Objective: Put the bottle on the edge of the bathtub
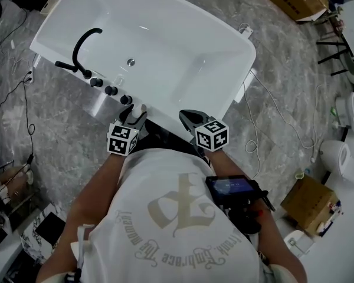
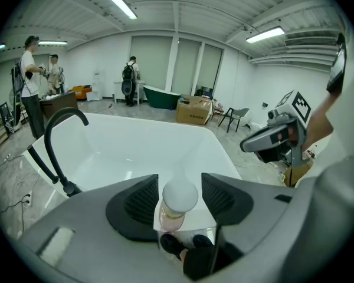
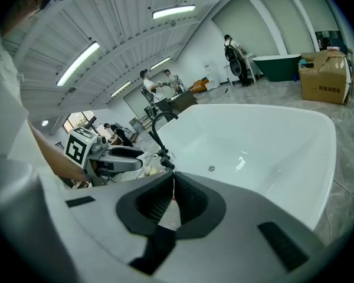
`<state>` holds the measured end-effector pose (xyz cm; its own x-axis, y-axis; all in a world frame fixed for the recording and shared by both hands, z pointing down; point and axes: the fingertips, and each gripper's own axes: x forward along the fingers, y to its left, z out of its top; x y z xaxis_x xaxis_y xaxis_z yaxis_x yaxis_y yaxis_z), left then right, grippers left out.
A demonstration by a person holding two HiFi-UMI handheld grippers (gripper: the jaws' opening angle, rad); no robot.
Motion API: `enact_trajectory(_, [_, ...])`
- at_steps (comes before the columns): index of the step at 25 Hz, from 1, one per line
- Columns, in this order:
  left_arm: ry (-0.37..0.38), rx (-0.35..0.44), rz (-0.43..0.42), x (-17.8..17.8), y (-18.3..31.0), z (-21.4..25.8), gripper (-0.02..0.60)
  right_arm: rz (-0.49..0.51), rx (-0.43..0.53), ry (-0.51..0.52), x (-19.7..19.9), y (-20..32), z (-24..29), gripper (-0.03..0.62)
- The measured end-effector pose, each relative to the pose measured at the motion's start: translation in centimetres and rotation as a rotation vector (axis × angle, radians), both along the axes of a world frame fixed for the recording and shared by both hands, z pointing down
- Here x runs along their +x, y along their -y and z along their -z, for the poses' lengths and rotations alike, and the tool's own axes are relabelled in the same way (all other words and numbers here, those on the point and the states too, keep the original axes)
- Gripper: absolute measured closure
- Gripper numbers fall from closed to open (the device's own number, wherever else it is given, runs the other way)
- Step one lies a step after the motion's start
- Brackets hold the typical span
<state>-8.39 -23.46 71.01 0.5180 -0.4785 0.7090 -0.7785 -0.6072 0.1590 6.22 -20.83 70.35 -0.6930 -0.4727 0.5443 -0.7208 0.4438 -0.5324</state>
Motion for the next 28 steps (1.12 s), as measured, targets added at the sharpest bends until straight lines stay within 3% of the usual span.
enact_trajectory(13, [-0.052, 0.056, 0.123, -1.5, -2.0, 2.8, 0.41, 0.074, 0.028, 0.008, -0.7, -1.2, 0.7, 0.588])
enact_trajectory(28, [-0.143, 0.07, 0.25, -1.9, -5.9, 4.6, 0.531, 0.183, 0.076, 0.037, -1.9, -1.8, 2.2, 0.588])
